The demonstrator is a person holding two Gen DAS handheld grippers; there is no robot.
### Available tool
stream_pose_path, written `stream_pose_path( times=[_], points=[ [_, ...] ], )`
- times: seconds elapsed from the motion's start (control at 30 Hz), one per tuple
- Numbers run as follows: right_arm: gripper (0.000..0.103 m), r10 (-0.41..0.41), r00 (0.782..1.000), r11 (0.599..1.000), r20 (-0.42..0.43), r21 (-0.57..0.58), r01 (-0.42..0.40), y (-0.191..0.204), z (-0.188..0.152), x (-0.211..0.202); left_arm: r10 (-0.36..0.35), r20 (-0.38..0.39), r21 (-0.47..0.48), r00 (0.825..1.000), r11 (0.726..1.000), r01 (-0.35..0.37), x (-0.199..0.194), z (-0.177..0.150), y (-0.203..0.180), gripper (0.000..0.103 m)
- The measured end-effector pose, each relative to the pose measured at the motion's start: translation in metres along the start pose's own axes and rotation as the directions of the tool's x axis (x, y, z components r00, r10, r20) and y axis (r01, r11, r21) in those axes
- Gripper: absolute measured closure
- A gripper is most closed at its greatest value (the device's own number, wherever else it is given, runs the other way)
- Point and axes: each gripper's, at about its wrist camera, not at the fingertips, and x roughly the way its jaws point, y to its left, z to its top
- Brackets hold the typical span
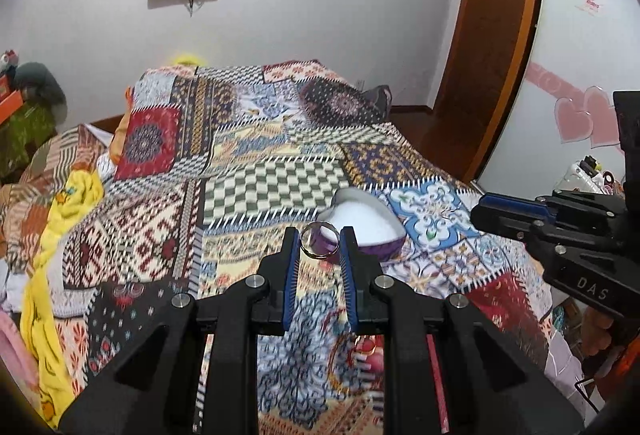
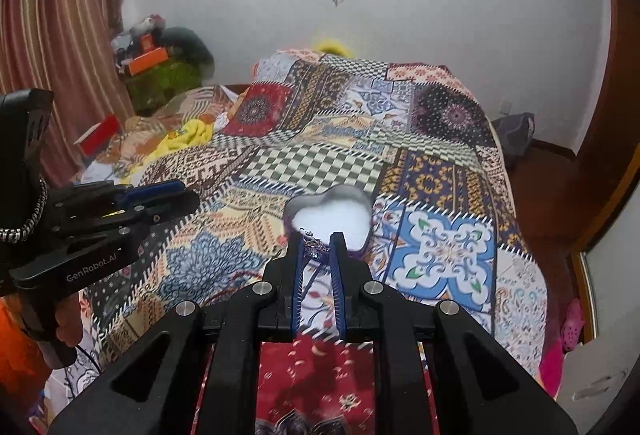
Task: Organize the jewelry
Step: 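Carry the ring and earring into the heart tin and open both tools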
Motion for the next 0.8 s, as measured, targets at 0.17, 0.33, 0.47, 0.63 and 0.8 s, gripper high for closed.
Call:
stream_pose_path(
  times=[0.17,0.33,0.47,0.63,0.8],
  points=[
    [0.091,-0.005,1.0,1.0,0.012,0.008,0.005,-0.01,0.009,0.008,-0.024,0.002,0.012,1.0,1.0,0.024,0.017,0.014,-0.002,0.084],
    [0.091,-0.014,1.0,1.0,0.005,0.011,0.014,-0.017,0.017,0.022,-0.054,-0.018,0.024,0.998,0.998,0.055,0.036,0.023,-0.004,0.084],
    [0.091,-0.011,1.0,1.0,-0.019,0.016,0.011,-0.022,0.018,0.036,-0.085,-0.051,0.029,0.995,0.996,0.087,0.056,0.027,-0.003,0.084],
    [0.091,0.014,0.998,1.0,-0.061,0.024,-0.012,-0.029,0.017,0.054,-0.108,-0.096,0.034,0.989,0.993,0.112,0.078,0.028,-0.003,0.084],
    [0.091,0.036,0.993,0.999,-0.108,0.027,-0.034,-0.035,0.016,0.075,-0.126,-0.159,0.035,0.979,0.991,0.133,0.102,0.024,-0.004,0.084]
  ],
)
